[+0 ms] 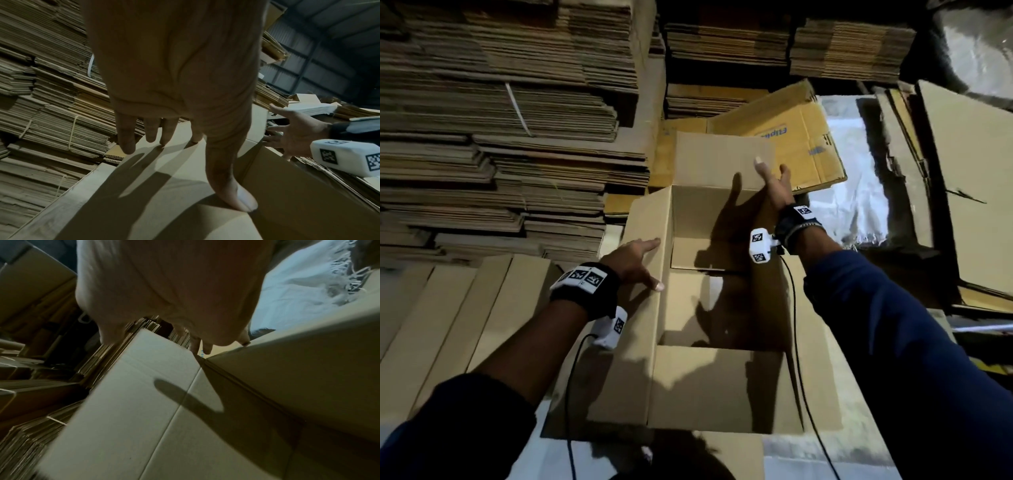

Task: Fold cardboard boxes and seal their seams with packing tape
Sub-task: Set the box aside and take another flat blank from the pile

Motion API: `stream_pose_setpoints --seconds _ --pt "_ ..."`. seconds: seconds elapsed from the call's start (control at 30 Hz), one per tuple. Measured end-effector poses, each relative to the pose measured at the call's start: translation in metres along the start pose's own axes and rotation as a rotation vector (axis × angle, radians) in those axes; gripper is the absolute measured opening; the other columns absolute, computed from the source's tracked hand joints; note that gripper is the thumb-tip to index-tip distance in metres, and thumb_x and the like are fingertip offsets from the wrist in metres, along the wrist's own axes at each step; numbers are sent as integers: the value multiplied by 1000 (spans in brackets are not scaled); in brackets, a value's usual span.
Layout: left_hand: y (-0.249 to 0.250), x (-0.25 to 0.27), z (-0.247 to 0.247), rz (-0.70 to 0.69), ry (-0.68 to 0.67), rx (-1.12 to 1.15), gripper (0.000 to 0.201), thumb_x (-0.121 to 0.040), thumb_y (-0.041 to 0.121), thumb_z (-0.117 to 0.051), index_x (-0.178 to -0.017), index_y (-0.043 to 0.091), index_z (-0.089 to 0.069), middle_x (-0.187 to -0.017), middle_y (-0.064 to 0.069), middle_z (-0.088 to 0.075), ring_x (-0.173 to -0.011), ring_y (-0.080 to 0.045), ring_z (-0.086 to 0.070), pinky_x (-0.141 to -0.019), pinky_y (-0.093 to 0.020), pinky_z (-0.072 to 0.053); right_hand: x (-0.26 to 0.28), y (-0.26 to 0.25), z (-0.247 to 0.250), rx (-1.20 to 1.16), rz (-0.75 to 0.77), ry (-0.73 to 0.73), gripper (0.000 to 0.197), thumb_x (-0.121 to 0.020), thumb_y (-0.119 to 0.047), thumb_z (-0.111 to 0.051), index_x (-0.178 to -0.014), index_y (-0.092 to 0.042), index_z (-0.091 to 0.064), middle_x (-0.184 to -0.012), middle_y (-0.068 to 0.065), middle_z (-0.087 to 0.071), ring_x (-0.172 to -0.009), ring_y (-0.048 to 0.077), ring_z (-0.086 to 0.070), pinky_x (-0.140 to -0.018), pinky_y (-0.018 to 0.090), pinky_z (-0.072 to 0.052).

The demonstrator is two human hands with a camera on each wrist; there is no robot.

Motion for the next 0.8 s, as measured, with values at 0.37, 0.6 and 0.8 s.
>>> stream_pose_setpoints --seconds 0.37,0.6,0.8 --pt "-17 7 -7 -4 13 107 137 -59 59 -96 -166 23 -18 -171 -11 -21 -156 -30 -24 -126 -44 -26 26 45 14 445 77 -66 36 -90 -46 -78 -116 -21 -75 -122 9 -72 -106 23 -68 -101 49 -54" --pt "-54 34 -21 141 101 120 141 -58 95 -71 -166 33 -3 -174 -13 -9 -157 -38 -21 -126 -54 -25 17 82 -9 1268 128 -202 89 -88 -53 -67 -162 -36 -20 -163 5 -16 -155 44 -9 -114 74 -28" --pt "-66 71 11 -40 177 409 100 -79 60 -83 -157 24 -30 -139 -2 -65 -122 -22 -65 -109 -52 -50 42 60 -4 1113 111 -278 59 -92 -44 -74 -140 -17 -52 -133 20 -46 -132 47 -46 -108 48 -43"
Point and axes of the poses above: each hand's wrist, its own x-axis away from the middle knuckle, its own z-axis out of the back of the hand, y = z × x, the point moved 4 cm from there along -x, towards the middle knuckle
